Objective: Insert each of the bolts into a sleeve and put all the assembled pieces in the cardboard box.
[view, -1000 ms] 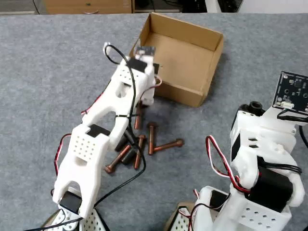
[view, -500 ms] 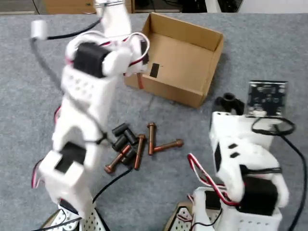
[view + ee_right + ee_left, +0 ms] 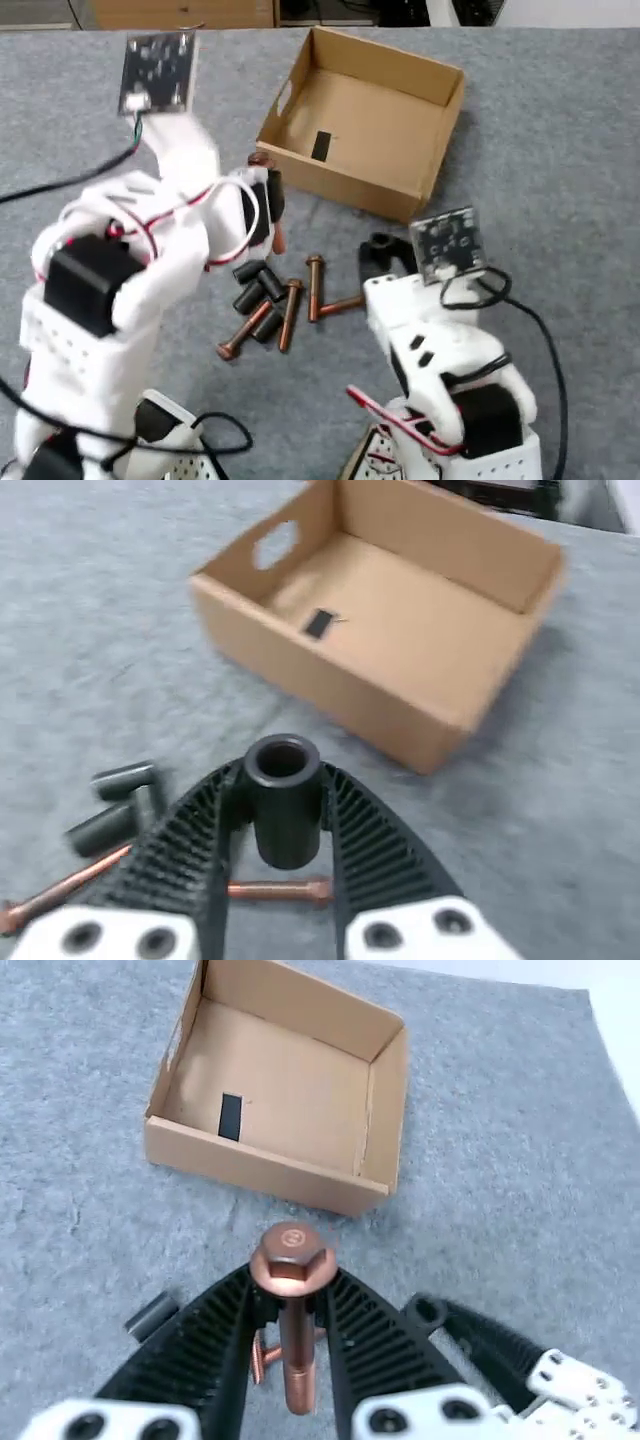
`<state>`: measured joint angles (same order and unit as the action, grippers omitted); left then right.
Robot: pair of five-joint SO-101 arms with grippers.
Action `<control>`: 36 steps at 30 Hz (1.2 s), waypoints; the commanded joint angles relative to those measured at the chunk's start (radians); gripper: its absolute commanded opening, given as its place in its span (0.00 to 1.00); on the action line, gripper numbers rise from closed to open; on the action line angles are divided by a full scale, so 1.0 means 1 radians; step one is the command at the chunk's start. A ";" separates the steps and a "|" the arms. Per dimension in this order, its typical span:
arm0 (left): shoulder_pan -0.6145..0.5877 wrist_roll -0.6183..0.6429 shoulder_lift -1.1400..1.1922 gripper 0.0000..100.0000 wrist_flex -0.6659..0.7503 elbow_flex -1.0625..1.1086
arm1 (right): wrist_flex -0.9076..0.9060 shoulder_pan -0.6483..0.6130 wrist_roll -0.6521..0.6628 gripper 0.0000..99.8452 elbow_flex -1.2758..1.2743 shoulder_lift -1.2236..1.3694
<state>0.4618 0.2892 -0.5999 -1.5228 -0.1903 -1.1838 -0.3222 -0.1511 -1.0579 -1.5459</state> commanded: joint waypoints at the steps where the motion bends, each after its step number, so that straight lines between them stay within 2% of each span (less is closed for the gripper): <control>1: 0.038 0.008 -0.188 0.02 0.213 0.270 | 0.069 -0.070 -0.060 0.00 -0.059 -0.091; 5: 0.094 0.009 -0.380 0.02 0.391 0.506 | 0.146 -0.085 -0.064 0.00 -0.148 -0.185; 9: 0.114 0.002 -0.450 0.02 0.529 0.643 | 0.219 -0.113 -0.066 0.00 -0.260 -0.245; 13: 0.118 -0.008 -0.450 0.02 0.554 0.660 | 0.236 -0.248 -0.066 0.00 -0.328 -0.262; 17: 0.120 -0.152 -0.463 0.02 0.549 0.695 | 0.235 -0.354 -0.066 0.00 -0.332 -0.266; 24: 0.112 -0.247 -0.463 0.02 0.546 0.704 | 0.227 -0.357 -0.068 0.00 -0.297 -0.266; 36: 0.120 -0.238 -0.519 0.02 0.554 0.755 | 0.216 -0.358 -0.068 0.00 -0.232 -0.265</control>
<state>0.5692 0.0545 -1.0679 -0.9950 0.5723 -0.9797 -0.6644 -0.2079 -1.3602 -1.7944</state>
